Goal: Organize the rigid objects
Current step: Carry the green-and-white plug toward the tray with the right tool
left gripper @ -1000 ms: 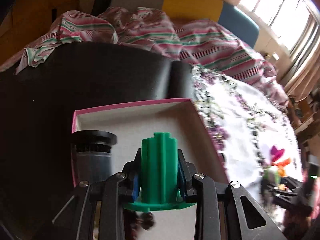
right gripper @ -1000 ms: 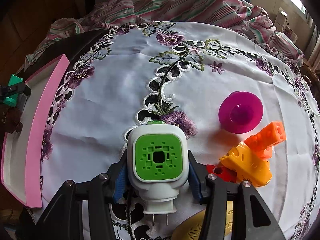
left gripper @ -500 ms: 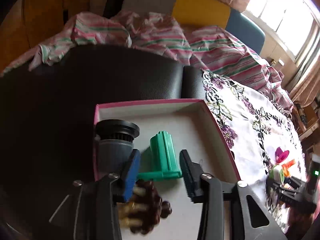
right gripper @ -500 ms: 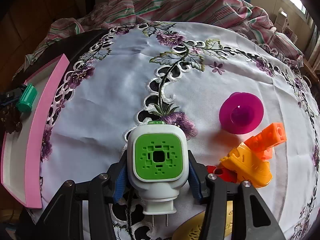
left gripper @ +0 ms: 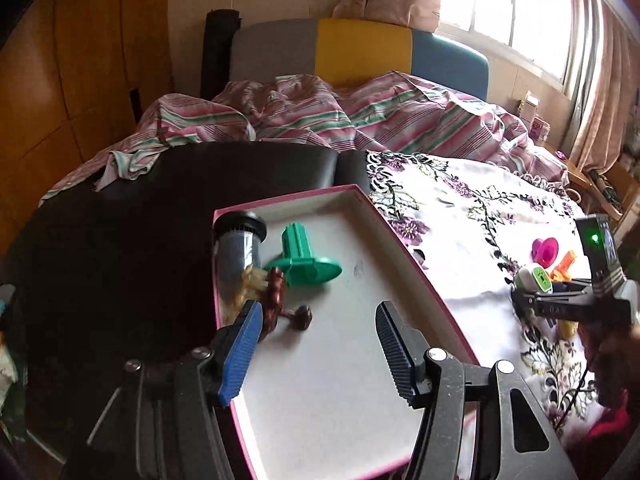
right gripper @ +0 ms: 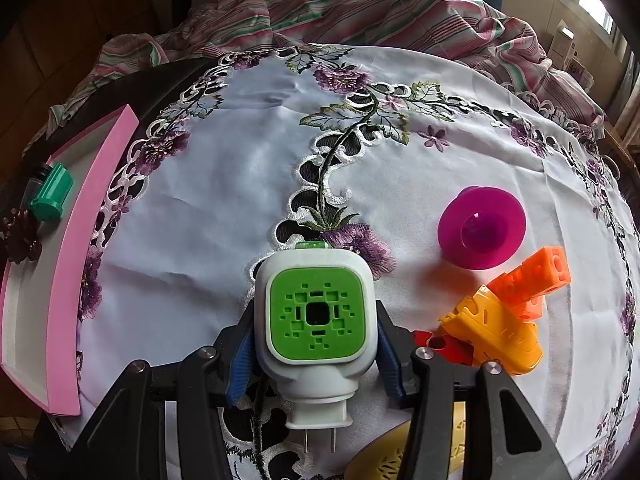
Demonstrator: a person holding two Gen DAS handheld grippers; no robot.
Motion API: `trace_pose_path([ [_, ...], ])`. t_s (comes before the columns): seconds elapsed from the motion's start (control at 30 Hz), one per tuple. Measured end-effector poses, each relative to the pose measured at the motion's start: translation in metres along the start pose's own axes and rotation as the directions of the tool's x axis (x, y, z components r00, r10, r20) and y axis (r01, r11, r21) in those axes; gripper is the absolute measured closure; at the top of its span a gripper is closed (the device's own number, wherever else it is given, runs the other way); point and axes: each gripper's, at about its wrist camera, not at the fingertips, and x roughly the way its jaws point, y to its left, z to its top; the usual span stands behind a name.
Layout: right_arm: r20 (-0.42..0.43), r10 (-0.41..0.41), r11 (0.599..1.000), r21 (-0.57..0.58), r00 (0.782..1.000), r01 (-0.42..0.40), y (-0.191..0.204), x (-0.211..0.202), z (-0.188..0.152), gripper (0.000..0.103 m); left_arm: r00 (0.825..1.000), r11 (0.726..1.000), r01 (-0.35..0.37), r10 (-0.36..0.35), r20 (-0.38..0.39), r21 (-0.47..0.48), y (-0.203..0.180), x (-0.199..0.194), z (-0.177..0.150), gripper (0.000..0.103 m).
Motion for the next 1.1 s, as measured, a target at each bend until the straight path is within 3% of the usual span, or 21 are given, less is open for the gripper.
trace_pose_path([
  [0.17,0.004,-0.006,1.0,-0.003,1.0,0.006,0.001,0.0,-0.001,0.05,0.999,0.999,-0.05,0.05,0.003,0.022,-0.008,-0.008,-0.013,0.039],
  [0.47,0.012,-0.015,1.0,-0.005,1.0,0.015,0.002,0.0,-0.001,0.05,0.997,0.997,-0.071,0.071,-0.023,0.008,-0.002,-0.011,-0.028,0.036],
  [0.87,0.009,-0.038,0.999,0.006,0.999,0.038,0.005,-0.001,0.0,0.051,0.998,0.998,-0.056,0.055,-0.039,-0.03,0.013,-0.014,-0.034,0.036],
  [1.1,0.086,0.0,1.0,-0.005,0.996,0.0,0.032,-0.03,0.007,0.051,0.998,0.997,-0.052,0.05,-0.041,-0.052,0.023,-0.015,-0.038,0.036],
])
